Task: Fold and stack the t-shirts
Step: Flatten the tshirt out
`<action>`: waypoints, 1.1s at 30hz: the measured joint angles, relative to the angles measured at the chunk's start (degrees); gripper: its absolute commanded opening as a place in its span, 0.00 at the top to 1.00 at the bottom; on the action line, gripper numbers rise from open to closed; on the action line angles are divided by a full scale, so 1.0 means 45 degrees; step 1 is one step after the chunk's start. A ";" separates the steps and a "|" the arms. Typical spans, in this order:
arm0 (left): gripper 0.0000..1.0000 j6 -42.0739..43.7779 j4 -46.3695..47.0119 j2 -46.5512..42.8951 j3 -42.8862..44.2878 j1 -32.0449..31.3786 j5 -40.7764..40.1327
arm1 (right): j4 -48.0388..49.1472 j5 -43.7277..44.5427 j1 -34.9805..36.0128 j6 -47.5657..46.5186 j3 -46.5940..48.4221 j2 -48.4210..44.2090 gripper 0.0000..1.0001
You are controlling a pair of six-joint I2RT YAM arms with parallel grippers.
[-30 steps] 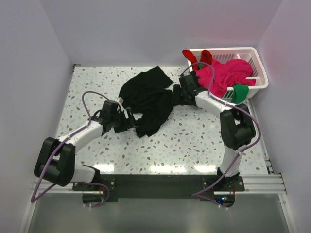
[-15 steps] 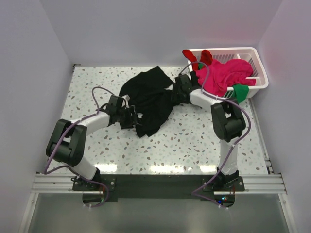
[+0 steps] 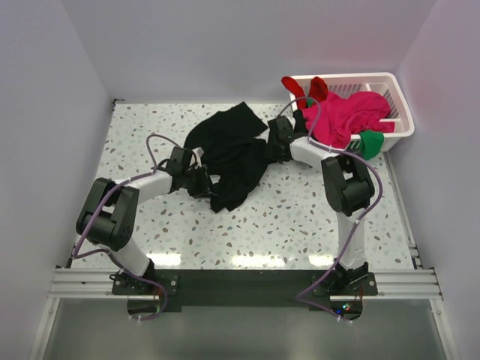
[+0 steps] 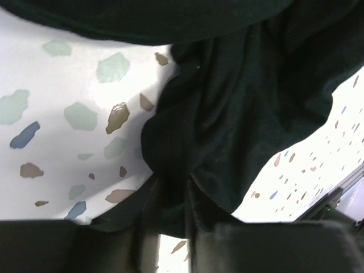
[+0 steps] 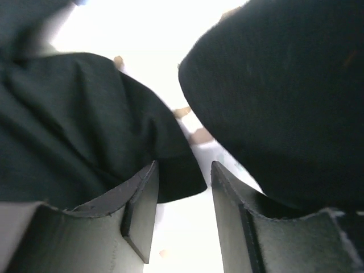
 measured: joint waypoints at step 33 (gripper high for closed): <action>1.00 0.3031 -0.7082 -0.5416 1.0248 0.5202 -0.6130 | -0.4226 0.0029 -0.0180 -0.0976 0.4896 -0.9345 1.00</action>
